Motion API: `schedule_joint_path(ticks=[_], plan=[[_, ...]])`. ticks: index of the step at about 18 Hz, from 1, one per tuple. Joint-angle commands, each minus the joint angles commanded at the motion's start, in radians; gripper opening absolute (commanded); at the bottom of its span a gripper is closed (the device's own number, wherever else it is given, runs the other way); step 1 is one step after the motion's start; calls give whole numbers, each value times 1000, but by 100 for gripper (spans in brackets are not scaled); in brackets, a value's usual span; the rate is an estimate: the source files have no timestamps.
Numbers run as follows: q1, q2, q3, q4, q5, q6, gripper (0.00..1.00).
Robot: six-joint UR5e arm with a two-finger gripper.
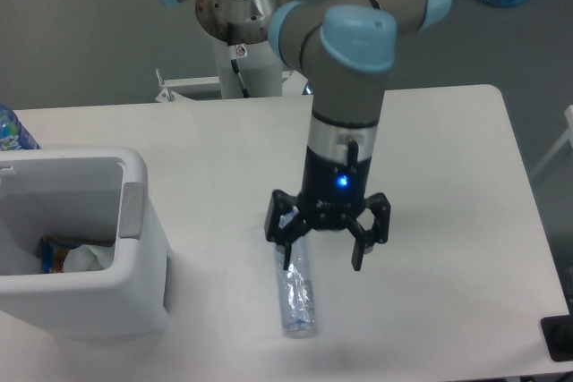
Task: Place the trash in the trash can
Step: 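Move the open gripper over the clear plastic water bottle, then lower the gripper onto the bottle's cap end and close on it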
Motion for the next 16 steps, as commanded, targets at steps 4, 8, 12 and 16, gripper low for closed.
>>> schedule_joint_path(ticks=[4, 8, 12, 16], plan=[[-6, -61, 14, 0, 0, 9, 100], [-9, -112, 12, 5, 3, 12, 100], [-26, -143, 12, 8, 5, 14, 100], [-38, -175, 8, 6, 8, 14, 100]])
